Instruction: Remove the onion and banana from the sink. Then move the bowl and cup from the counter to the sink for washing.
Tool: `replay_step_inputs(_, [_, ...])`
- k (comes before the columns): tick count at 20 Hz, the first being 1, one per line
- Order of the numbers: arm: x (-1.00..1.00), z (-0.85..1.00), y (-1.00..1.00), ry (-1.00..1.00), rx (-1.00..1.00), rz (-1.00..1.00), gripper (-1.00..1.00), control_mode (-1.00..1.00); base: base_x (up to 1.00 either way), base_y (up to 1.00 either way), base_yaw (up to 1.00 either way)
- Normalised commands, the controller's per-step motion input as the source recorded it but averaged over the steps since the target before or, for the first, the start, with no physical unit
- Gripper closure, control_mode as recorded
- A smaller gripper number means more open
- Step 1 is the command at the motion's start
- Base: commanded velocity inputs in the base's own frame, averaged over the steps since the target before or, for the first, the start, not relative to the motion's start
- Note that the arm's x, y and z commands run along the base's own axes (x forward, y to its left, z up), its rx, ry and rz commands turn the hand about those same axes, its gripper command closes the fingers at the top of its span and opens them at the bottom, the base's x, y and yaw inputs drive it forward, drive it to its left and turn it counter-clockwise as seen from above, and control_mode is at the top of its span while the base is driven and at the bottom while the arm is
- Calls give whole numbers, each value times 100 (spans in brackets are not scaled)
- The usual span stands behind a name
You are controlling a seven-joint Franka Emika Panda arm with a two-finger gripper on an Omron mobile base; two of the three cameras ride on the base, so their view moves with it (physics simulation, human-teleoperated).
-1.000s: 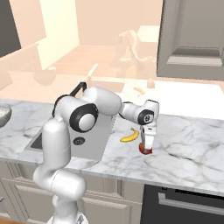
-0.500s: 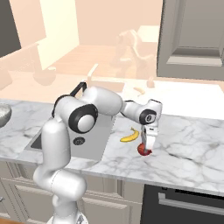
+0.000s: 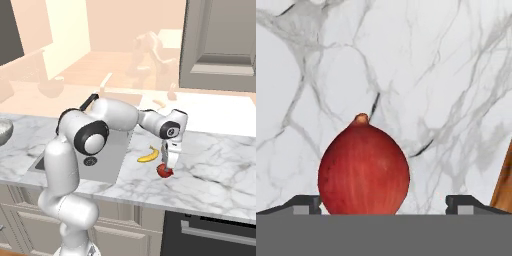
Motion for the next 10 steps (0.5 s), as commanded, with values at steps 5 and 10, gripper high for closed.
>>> replay_step_inputs(5, [-9, 23, 12, -13, 0, 1, -100, -100, 0, 0, 0])
replay_step_inputs(10, [-7, 23, 15, -11, 0, 5, -100, -100, 0, 0, 0])
